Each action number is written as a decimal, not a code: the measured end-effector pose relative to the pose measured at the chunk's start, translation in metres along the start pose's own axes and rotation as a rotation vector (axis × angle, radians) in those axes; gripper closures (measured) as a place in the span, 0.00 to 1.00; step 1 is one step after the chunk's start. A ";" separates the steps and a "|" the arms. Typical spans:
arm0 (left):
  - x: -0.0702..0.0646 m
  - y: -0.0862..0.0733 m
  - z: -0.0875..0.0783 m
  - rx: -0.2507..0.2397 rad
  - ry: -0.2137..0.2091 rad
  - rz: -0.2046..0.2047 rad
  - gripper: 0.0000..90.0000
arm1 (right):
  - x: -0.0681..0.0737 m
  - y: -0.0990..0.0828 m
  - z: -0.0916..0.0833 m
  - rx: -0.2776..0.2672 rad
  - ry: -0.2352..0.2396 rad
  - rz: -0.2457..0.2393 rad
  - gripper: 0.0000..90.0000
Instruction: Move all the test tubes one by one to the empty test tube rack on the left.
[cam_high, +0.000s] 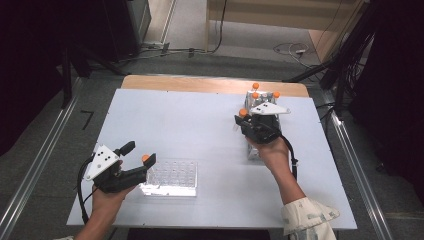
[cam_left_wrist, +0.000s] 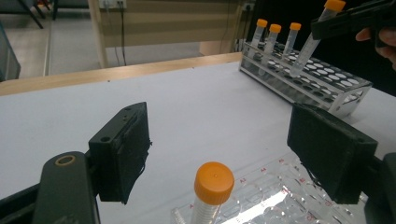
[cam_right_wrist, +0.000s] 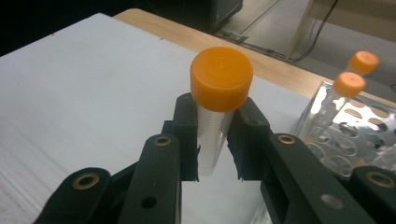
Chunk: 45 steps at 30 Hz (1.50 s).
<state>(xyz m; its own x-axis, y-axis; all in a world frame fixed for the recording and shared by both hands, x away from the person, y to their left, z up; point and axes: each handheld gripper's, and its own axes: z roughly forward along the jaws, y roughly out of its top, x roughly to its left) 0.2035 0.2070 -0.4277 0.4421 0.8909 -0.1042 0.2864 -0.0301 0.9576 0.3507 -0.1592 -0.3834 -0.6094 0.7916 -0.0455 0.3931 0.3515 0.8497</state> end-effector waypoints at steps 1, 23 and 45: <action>-0.001 0.001 0.001 -0.004 -0.005 -0.001 0.23 | 0.002 0.000 0.001 0.002 0.007 -0.004 0.80; -0.024 0.029 0.040 0.022 -0.049 0.024 0.24 | 0.048 -0.003 0.012 0.029 0.127 -0.075 0.80; -0.051 0.050 0.080 0.036 -0.131 0.063 0.32 | 0.073 -0.003 0.017 0.039 0.203 -0.116 0.80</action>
<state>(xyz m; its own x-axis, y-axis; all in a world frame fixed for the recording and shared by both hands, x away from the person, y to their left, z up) 0.2637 0.1237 -0.3958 0.5667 0.8199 -0.0811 0.2840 -0.1020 0.9534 0.3166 -0.0946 -0.3984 -0.7764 0.6294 -0.0323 0.3359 0.4566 0.8238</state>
